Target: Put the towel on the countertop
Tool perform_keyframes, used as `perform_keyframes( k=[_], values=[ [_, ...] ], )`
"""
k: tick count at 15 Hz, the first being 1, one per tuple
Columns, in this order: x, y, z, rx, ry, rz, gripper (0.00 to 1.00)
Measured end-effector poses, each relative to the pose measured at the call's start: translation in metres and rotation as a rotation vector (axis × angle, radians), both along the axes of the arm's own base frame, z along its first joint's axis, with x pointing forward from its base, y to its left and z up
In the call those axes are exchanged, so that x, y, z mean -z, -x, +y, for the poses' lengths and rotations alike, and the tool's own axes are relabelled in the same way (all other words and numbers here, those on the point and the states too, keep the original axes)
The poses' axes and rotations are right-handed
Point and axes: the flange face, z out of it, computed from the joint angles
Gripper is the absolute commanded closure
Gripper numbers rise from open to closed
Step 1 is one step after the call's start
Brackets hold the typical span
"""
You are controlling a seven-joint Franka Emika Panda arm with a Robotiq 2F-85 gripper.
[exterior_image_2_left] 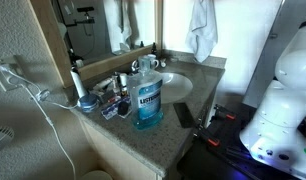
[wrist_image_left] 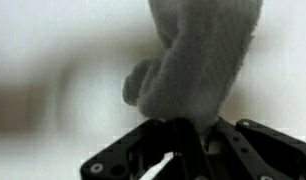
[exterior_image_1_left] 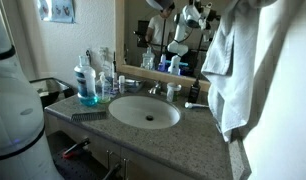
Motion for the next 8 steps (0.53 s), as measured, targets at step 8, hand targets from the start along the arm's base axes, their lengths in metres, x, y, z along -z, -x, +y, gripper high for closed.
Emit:
perform_keyframes(
  k=[8],
  values=[
    [0.175, 0.033, 0.025, 0.014, -0.081, 0.088, 0.92]
  ],
)
